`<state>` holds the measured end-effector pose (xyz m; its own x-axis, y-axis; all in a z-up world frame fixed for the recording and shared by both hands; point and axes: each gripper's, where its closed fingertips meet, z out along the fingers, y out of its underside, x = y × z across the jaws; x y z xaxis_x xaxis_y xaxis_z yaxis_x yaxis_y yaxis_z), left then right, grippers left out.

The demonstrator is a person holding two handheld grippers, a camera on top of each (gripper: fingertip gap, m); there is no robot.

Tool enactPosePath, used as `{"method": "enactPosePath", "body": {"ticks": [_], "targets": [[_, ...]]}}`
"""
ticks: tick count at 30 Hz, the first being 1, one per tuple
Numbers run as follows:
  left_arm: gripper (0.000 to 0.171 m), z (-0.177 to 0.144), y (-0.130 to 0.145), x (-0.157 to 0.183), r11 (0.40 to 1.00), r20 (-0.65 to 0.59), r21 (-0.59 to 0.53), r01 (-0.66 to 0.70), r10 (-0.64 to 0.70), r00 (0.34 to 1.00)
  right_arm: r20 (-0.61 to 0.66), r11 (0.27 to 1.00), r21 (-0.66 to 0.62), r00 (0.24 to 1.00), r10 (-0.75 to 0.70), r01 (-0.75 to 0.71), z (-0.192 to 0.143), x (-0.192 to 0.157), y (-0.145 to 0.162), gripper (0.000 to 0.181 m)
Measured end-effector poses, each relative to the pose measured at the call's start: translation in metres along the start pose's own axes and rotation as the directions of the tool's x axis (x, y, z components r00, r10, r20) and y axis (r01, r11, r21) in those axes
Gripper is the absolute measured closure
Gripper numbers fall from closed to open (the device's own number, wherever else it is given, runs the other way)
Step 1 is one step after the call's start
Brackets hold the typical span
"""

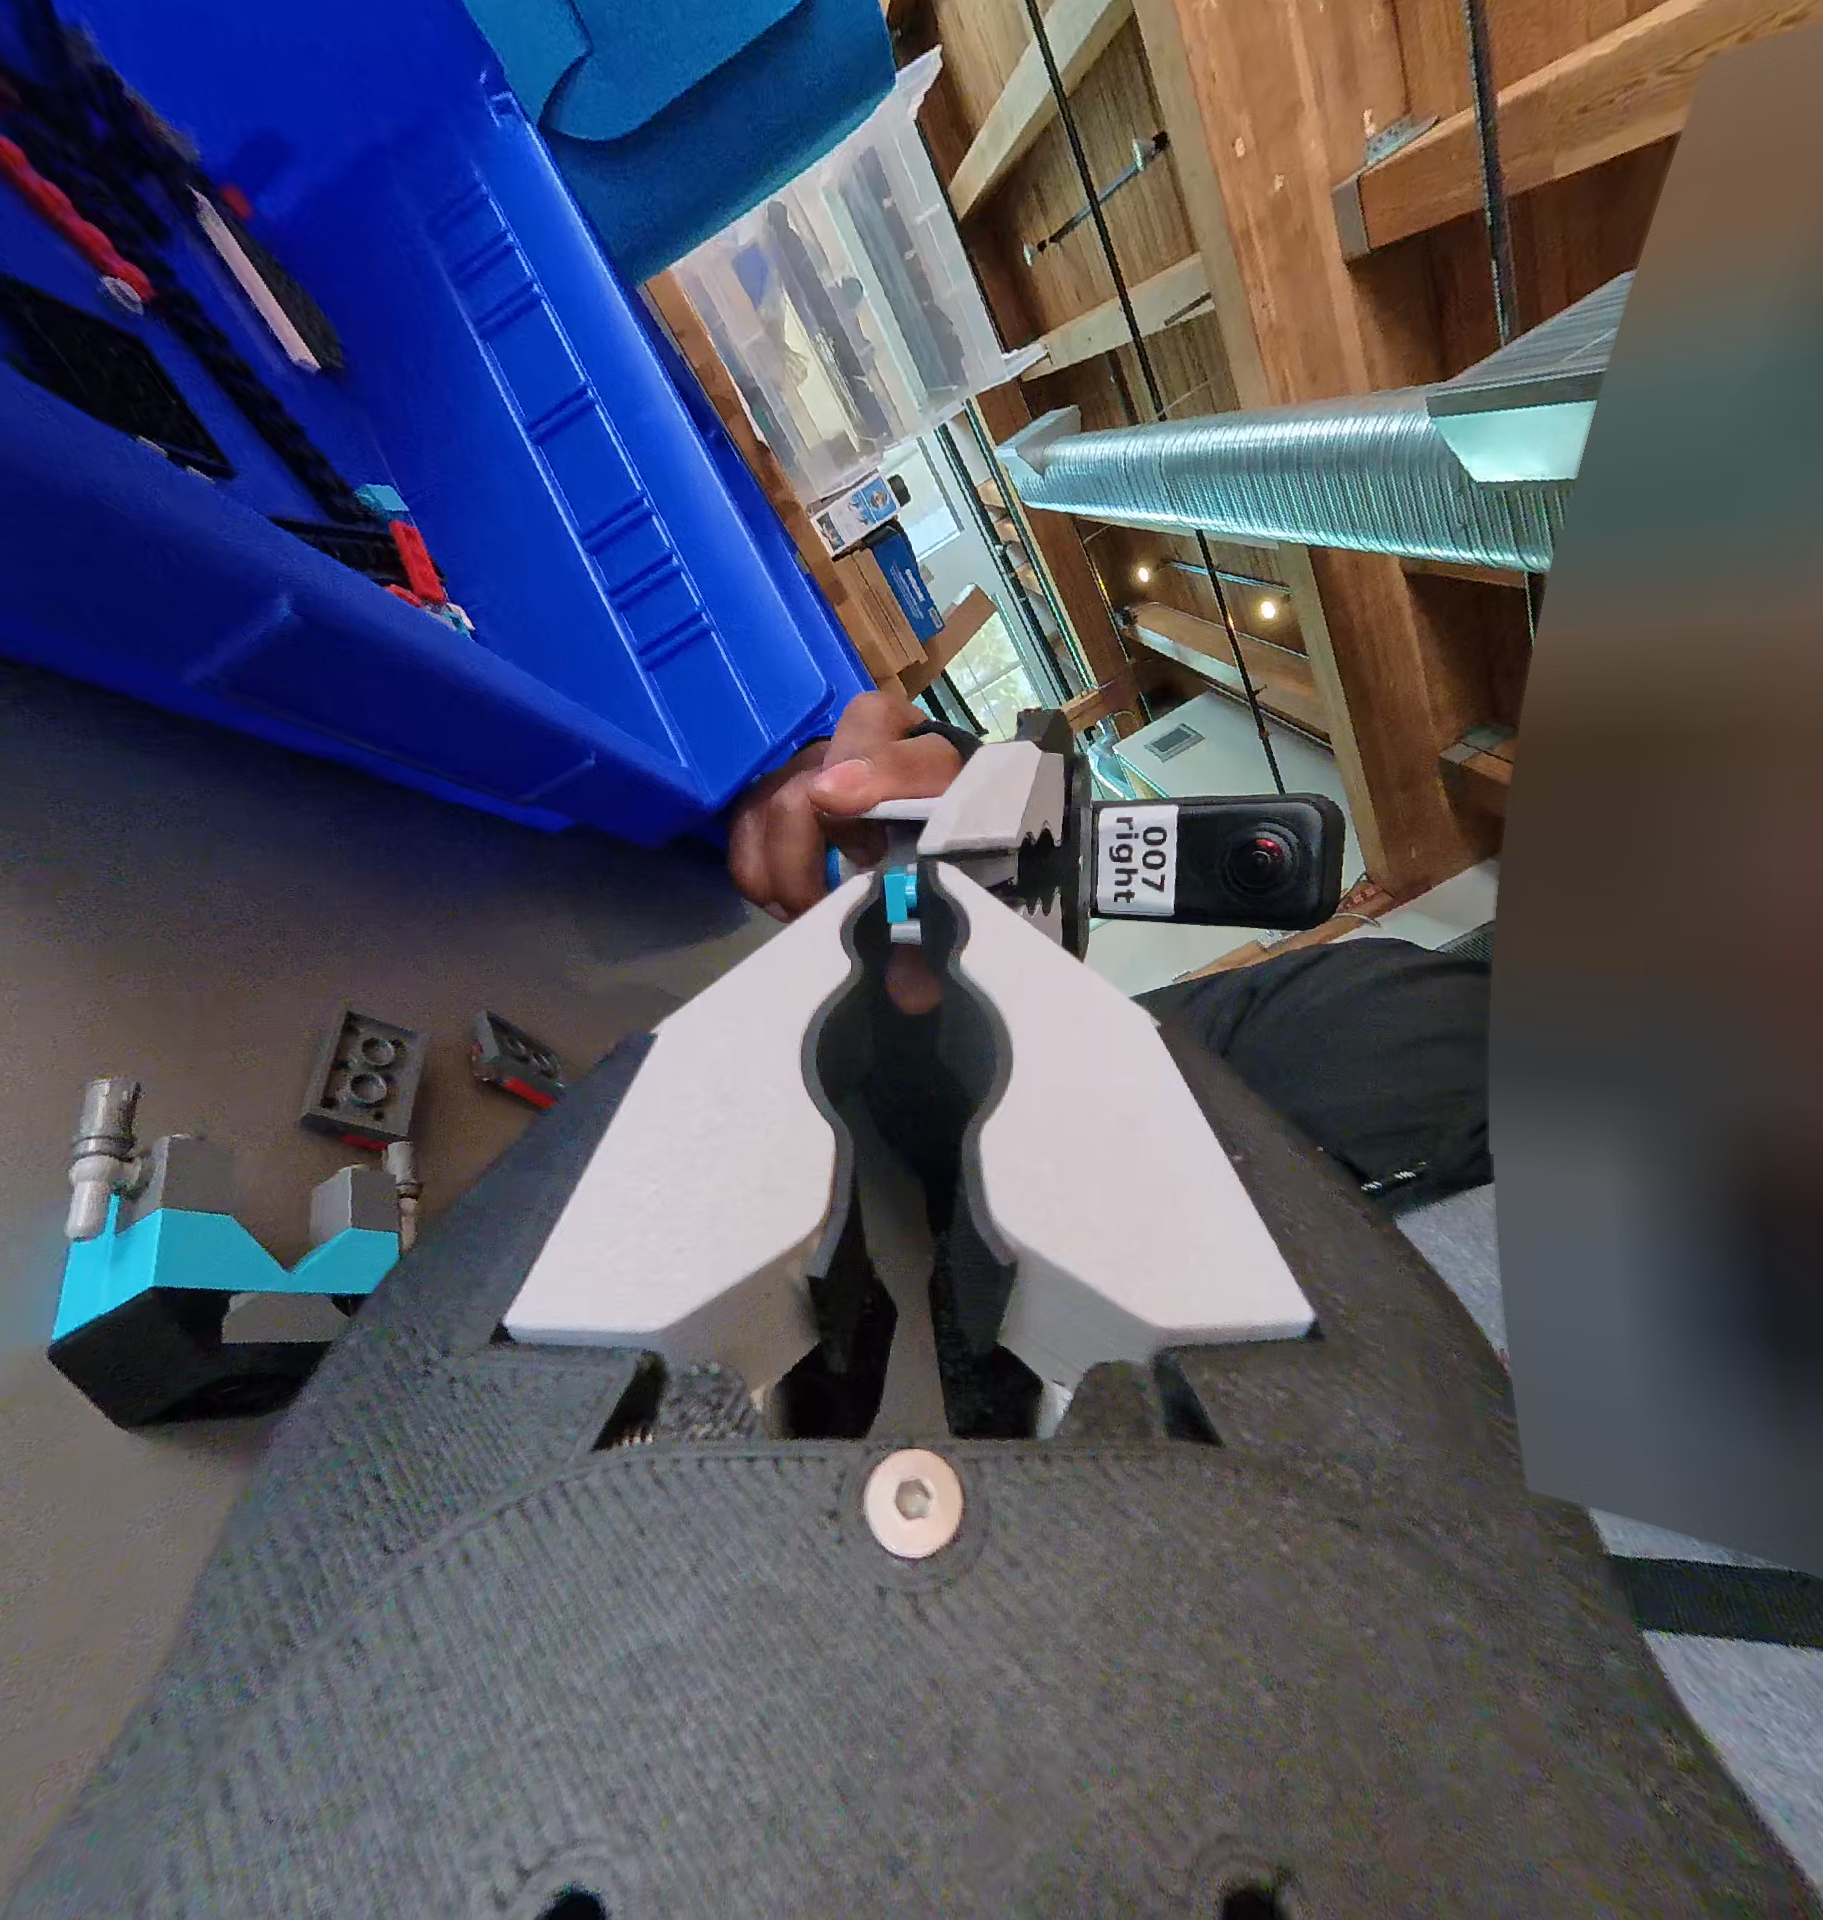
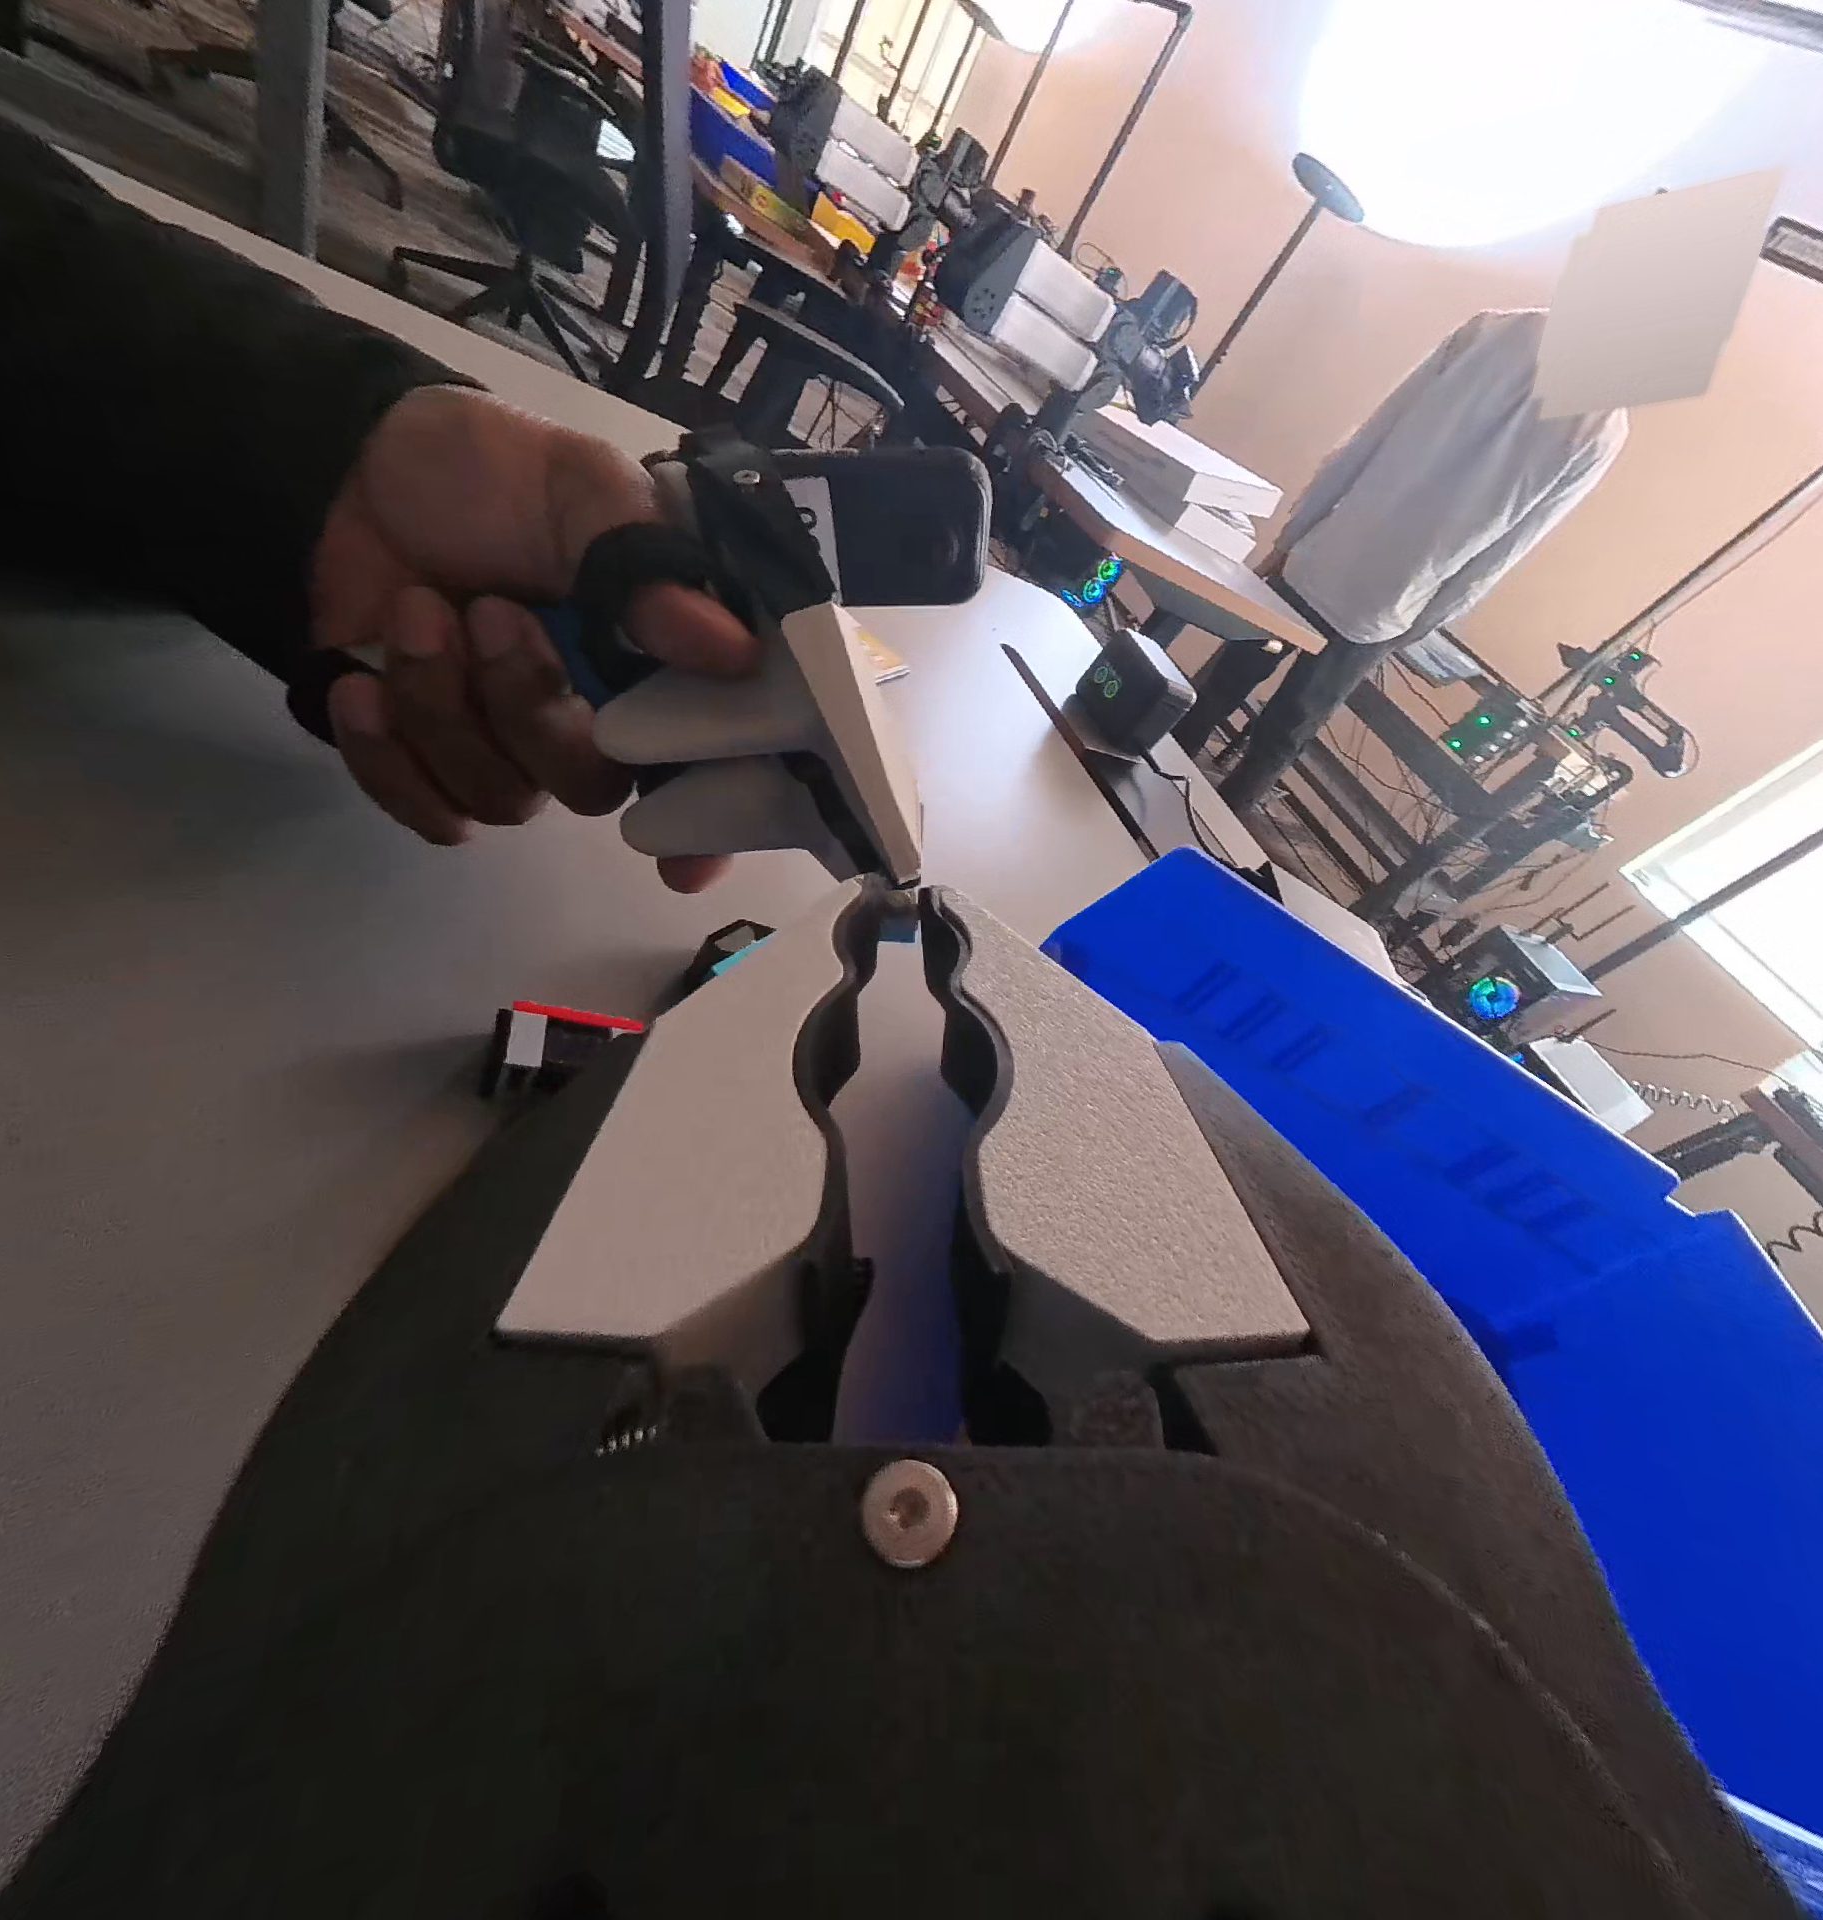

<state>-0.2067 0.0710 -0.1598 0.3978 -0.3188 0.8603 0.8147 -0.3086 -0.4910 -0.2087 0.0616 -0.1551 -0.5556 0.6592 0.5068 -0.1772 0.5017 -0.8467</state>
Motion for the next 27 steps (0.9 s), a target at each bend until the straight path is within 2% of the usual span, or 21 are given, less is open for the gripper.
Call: {"method": "enactPosePath", "body": {"ticks": [11, 15, 27], "targets": [[0.166, 0.0003, 0.002, 0.0011, 1.0, -0.014, -0.015, 0.015, -0.016, 1.0, 0.043, 1.0, 0.001, 0.999, 0.005, -0.005, -0.0012, -0.0045, 0.0, 0.165], [0.166, 0.0006, 0.003, 0.0023, 1.0, -0.017, -0.023, 0.012, -0.013, 1.0, 0.033, 1.0, -0.008, 0.999, 0.001, -0.001, -0.0007, -0.0033, 0.0013, 0.173], [0.166, -0.0043, -0.0022, -0.0002, 1.0, -0.008, -0.015, 0.025, -0.025, 1.0, 0.014, 1.0, -0.019, 1.0, 0.018, -0.018, 0.002, -0.0023, 0.0025, 0.173]]}}
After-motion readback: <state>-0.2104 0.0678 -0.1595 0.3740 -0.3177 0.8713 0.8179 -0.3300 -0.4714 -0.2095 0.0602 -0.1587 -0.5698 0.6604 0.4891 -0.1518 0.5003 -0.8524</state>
